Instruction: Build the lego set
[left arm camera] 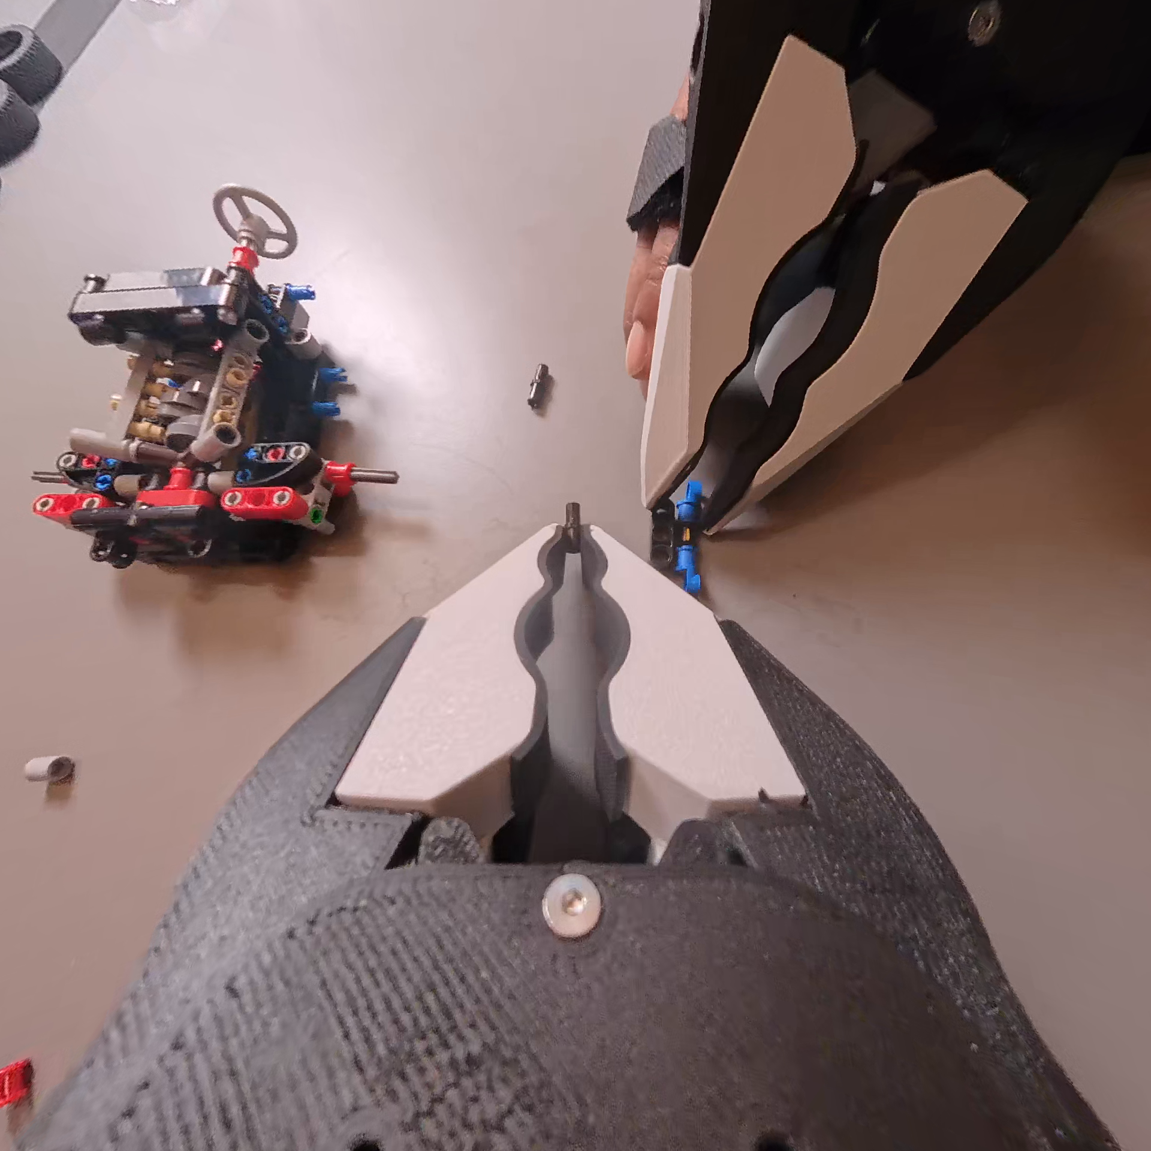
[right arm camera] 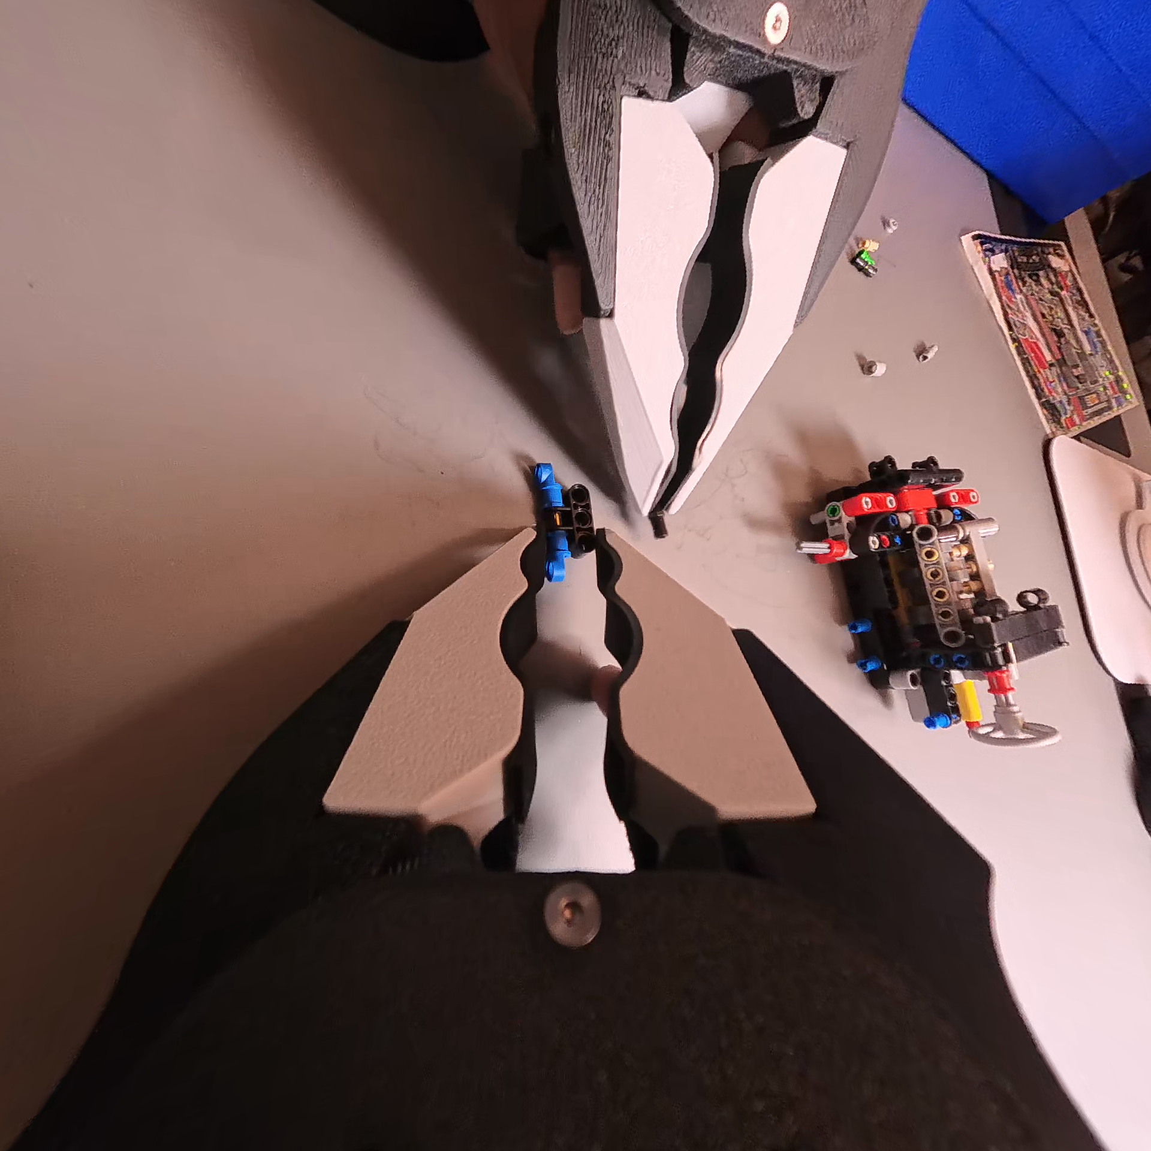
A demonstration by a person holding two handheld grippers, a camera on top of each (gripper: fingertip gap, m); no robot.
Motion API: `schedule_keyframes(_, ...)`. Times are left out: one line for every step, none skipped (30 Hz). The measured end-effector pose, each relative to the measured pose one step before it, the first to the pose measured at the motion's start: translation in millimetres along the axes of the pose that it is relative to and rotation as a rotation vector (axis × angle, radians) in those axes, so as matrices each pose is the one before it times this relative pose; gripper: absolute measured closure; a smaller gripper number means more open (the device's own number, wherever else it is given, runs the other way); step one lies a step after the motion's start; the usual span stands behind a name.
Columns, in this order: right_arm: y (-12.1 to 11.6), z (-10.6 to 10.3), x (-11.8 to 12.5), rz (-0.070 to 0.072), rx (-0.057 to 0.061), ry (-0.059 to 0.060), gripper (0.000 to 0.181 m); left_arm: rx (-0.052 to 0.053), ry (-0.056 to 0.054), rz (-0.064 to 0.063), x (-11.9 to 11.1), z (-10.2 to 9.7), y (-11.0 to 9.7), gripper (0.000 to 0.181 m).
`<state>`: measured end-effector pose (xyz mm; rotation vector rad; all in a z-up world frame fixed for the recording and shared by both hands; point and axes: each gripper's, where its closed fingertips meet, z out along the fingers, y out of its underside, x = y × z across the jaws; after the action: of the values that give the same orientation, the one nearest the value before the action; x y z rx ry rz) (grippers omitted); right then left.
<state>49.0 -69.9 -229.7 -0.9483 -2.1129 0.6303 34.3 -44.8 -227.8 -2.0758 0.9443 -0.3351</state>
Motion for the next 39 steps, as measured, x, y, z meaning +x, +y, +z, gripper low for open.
schedule_keyframes(-1.31,-0.39,0.23,0.0105,0.0113,-0.0012,0.167,0.0137,0.0004,-0.0094,-0.72,-2.06,-1.62,0.179)
schedule_keyframes(-1.97,-1.17,0.63,0.0154,0.0166,-0.0028,0.166,0.012,0.004,-0.0117,-0.24,-1.94,-1.23,0.179)
schedule_keyframes(-2.54,-1.74,1.36,0.0199,0.0194,-0.0022,0.165,0.0154,0.0035,-0.0114,-0.32,-2.16,-1.42,0.179)
schedule_keyframes(-2.26,-2.12,2.25,0.0209,0.0182,0.001,0.164,0.0163,0.0057,-0.011,0.18,-2.06,-1.67,0.179)
schedule_keyframes(-1.53,-2.09,2.7,0.0167,0.014,0.0046,0.163,0.0133,0.0086,-0.0119,0.46,-1.82,-1.28,0.179)
schedule_keyframes(-0.47,-1.79,3.0,0.0117,0.0084,0.0091,0.163,0.0085,0.009,-0.0116,0.52,-1.43,-0.58,0.179)
schedule_keyframes(-0.11,-1.5,3.4,0.0095,0.0063,0.0123,0.163,0.0059,0.0054,-0.0083,0.15,-1.15,-0.21,0.179)
schedule_keyframes(-0.01,-1.14,3.07,0.0106,0.0061,0.0111,0.163,0.0015,0.0041,-0.0029,0.22,-0.83,0.2,0.179)
schedule_keyframes(0.09,-0.77,2.7,0.0119,0.0044,0.0095,0.163,-0.0019,0.0019,0.0009,0.21,-0.6,0.59,0.179)
schedule_keyframes(0.3,-0.43,2.71,0.0096,0.0024,0.01,0.163,-0.0081,0.0015,0.0018,0.09,-0.12,1.54,0.179)
schedule_keyframes(0.84,-0.35,2.49,0.0045,-0.0005,0.0111,0.163,-0.012,-0.0066,0.0017,-0.83,0.18,2.04,0.179)
schedule_keyframes(1.3,-0.11,2.16,0.0007,-0.0033,0.009,0.163,-0.0157,-0.0148,0.0035,-1.75,0.26,2.4,0.179)
schedule_keyframes(1.75,-0.11,2.12,0.0007,-0.0064,0.0103,0.164,-0.0186,-0.0179,0.0049,-2.13,0.32,2.69,0.179)
schedule_keyframes(2.18,-0.01,2.27,0.0011,-0.0091,0.0099,0.164,-0.0179,-0.0181,0.0025,-2.01,0.59,2.51,0.179)
schedule_keyframes(1.96,-0.02,1.72,0.0012,-0.0073,0.0071,0.164,-0.0117,-0.0119,0.0002,-1.12,0.53,1.66,0.179)
schedule_keyframes(1.54,-0.02,1.66,0.0029,-0.0048,0.0067,0.164,-0.0088,-0.0042,-0.0034,-0.27,0.54,1.31,0.179)
schedule_keyframes(1.27,0.08,1.82,0.0045,-0.0042,0.007,0.164,-0.0067,-0.0013,-0.0049,-0.12,0.55,1.14,0.179)
schedule_keyframes(1.26,0.14,1.71,0.0044,-0.0049,0.0066,0.164,-0.0058,-0.0006,-0.0058,-0.33,0.41,1.07,0.179)
schedule_keyframes(1.39,0.29,1.56,0.0029,-0.0058,0.0063,0.165,-0.0027,0.0017,-0.0053,-0.21,0.25,0.83,0.179)
schedule_keyframes(1.45,0.47,1.07,0.0011,-0.0059,0.0052,0.165,-0.0002,0.0036,-0.005,0.09,0.13,0.47,0.179)
schedule_keyframes(1.4,0.48,0.71,-0.0005,-0.0058,0.0042,0.165,-0.0028,-0.0006,-0.0074,-0.53,0.12,0.68,0.179)
schedule_keyframes(1.04,0.46,0.47,-0.0016,-0.0044,0.0038,0.166,-0.0041,-0.0031,-0.006,-0.83,0.19,0.85,0.179)
schedule_keyframes(1.09,0.3,0.71,-0.0001,-0.0049,0.004,0.166,-0.0046,-0.0026,-0.004,-0.63,0.21,0.99,0.179)
schedule_keyframes(1.04,0.4,0.7,0.002,-0.0051,0.003,0.166,-0.0045,-0.0047,-0.0042,-0.76,0.15,0.9,0.179)
schedule_keyframes(0.83,0.31,0.6,0.0025,-0.0031,0.002,0.166,-0.0028,-0.0045,-0.0031,-0.75,0.08,0.56,0.179)
schedule_keyframes(0.45,0.08,0.44,0.0021,-0.0002,0.001,0.166,-0.0033,-0.0039,-0.004,-0.6,0.05,0.62,0.179)
schedule_keyframes(0.6,0.11,0.96,0.0039,-0.0025,0.0041,0.166,-0.0037,-0.0068,-0.0059,-1.08,0.08,0.63,0.179)
schedule_keyframes(0.69,0.03,1.0,0.0033,-0.0025,0.0036,0.167,-0.0014,-0.0056,-0.0036,-0.9,-0.16,0.4,0.179)
schedule_keyframes(0.34,-0.17,0.54,0.0015,0.0002,0.0012,0.167,-0.002,-0.0049,-0.0051,-0.89,0.01,0.57,0.179)
schedule_keyframes(0.1,-0.21,0.81,0.0018,-0.0002,0.0038,0.167,-0.0019,-0.0038,-0.0065,-0.93,-0.03,0.47,0.179)
schedule_keyframes(0.27,-0.19,1.17,0.002,-0.001,0.005,0.167,0.0009,-0.0007,-0.0068,-0.43,-0.12,0.06,0.179)
schedule_keyframes(0.3,-0.05,1.15,0.0027,-0.0011,0.0053,0.167,0.0002,-0.0008,-0.0057,-0.31,-0.07,0.2,0.179)
schedule_keyframes(0.4,-0.13,1.37,0.0044,-0.0014,0.0055,0.167,0.0004,-0.0017,-0.0055,-0.36,0.03,-0.05,0.179)
schedule_keyframes(0.71,0.0,1.51,0.0056,-0.0023,0.0062,0.167,0.0,-0.0005,-0.0041,-0.07,0.1,0.05,0.179)
schedule_keyframes(1.03,-0.11,1.95,0.0054,-0.004,0.008,0.167,-0.0005,0.0001,-0.0004,0.04,-0.1,0.0,0.179)
schedule_keyframes(1.1,-0.14,2.0,0.0041,-0.0045,0.0077,0.167,-0.0003,0.0003,0.0036,0.23,-0.03,-0.09,0.179)
schedule_keyframes(1.0,-0.32,2.16,0.0033,-0.0046,0.008,0.167,-0.0002,0.0043,0.0063,1.08,-0.05,0.05,0.179)
schedule_keyframes(0.86,-0.51,2.46,0.0035,-0.0031,0.0105,0.167,0.0015,0.0124,0.0088,2.53,-0.06,-0.36,0.179)
schedule_keyframes(0.49,-0.5,2.48,0.0046,-0.0005,0.0094,0.167,0.0046,0.0103,0.0083,2.68,-0.1,-0.83,0.179)
